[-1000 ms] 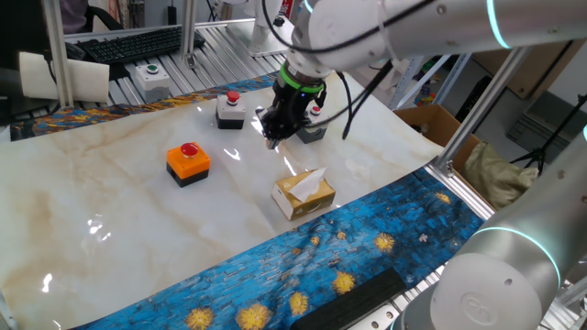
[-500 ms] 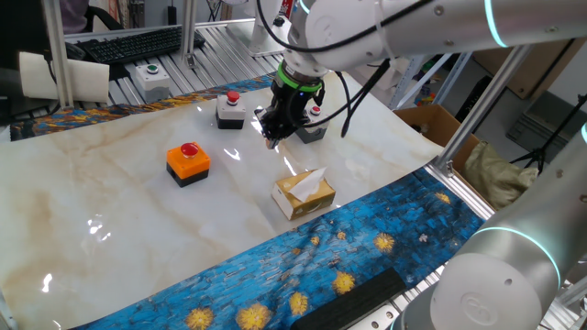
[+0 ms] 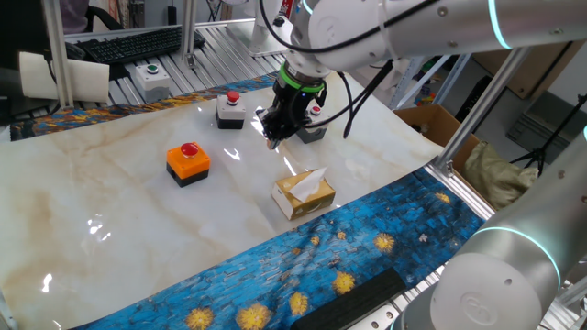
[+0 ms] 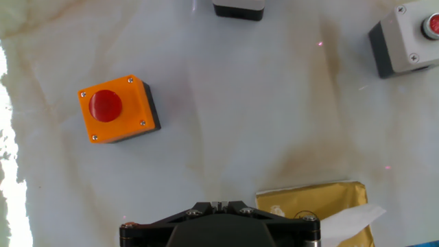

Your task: Press three buttons from left to right in sequence

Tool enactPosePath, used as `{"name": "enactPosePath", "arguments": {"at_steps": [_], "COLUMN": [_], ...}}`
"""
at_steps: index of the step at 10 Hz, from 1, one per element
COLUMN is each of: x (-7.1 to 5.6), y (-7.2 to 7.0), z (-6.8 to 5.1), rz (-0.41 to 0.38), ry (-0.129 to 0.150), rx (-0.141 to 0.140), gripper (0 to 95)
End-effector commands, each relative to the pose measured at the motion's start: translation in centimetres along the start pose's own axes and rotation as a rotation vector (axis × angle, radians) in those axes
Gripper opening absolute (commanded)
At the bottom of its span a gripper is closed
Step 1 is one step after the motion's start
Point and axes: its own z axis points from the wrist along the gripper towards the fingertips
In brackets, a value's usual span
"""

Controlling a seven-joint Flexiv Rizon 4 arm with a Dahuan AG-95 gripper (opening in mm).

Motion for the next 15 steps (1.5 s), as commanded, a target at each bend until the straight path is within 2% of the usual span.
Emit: {"name": "enactPosePath", "arguments": {"at_steps": [1,7,9,15], "x": [0.08,0.08,0.08,0.08], "y": [-0.02,-0.02,-0.02,-0.02], "z": [-0.01,-0.01,-0.01,-0.01], "rz": [0.011,0.074,0.085,0.075], "ry": [-0.006,-0.015,-0.003,-0.001], "rx": [0.004,0.007,0.017,0.030], "gripper": [0.0,0.0,0.0,0.0]}}
